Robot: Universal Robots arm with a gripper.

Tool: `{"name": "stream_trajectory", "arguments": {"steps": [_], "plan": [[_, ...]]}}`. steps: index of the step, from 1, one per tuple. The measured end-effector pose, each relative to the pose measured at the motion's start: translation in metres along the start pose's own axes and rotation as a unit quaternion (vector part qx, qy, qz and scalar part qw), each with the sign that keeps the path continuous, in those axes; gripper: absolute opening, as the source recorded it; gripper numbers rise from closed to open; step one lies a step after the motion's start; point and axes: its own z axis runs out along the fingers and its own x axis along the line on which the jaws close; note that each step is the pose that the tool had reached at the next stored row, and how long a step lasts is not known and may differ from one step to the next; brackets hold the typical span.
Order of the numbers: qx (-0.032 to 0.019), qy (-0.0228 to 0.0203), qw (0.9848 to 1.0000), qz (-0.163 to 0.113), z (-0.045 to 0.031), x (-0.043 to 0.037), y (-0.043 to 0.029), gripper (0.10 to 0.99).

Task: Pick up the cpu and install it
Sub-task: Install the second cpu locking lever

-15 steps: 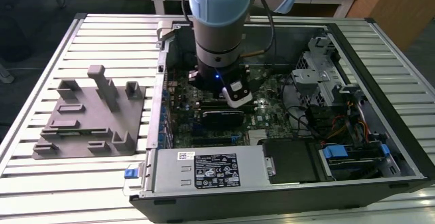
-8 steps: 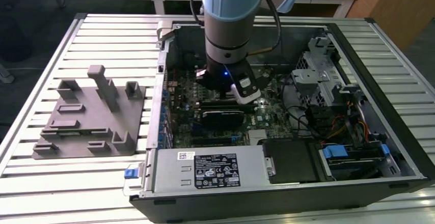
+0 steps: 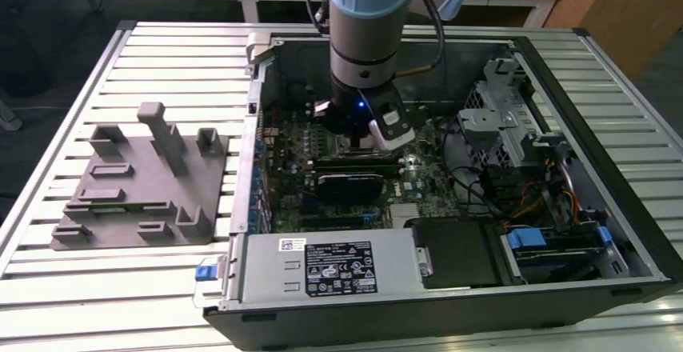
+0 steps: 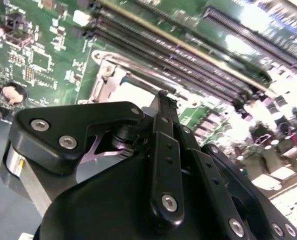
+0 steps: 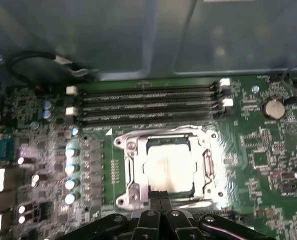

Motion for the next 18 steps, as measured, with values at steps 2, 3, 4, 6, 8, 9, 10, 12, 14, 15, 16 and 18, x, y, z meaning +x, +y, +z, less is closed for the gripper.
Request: {"name": "stream_trajectory", "arguments": {"steps": [2, 3, 4, 6, 8, 9, 10, 12, 14, 15, 16, 18], "plan": [[0.0029, -0.0003, 1.0, 0.0, 0.0011, -0.0022, 0.0047, 0.106], [0.0043, -0.0004, 1.0, 0.0, 0.0016, -0.0035, 0.0068, 0.106], [0.0057, -0.0005, 1.0, 0.0, 0.002, -0.0047, 0.0089, 0.106], [0.0086, -0.0007, 1.0, 0.0, 0.003, -0.0074, 0.0132, 0.106], [0.0115, -0.0009, 0.9999, -0.001, 0.0038, -0.0105, 0.017, 0.106], [0.0131, -0.0011, 0.9999, -0.001, 0.0042, -0.012, 0.0184, 0.106], [0.0147, -0.0012, 0.9999, -0.001, 0.0045, -0.0132, 0.0195, 0.106], [0.0159, -0.0013, 0.9999, -0.001, 0.0047, -0.0139, 0.0204, 0.106], [0.016, -0.0013, 0.9999, -0.001, 0.0047, -0.0139, 0.0204, 0.106], [0.016, -0.0013, 0.9999, -0.001, 0.0047, -0.014, 0.0204, 0.106], [0.016, -0.0013, 0.9999, -0.001, 0.0047, -0.0141, 0.0204, 0.106], [0.016, -0.0013, 0.9999, -0.001, 0.0047, -0.0141, 0.0204, 0.106]]}}
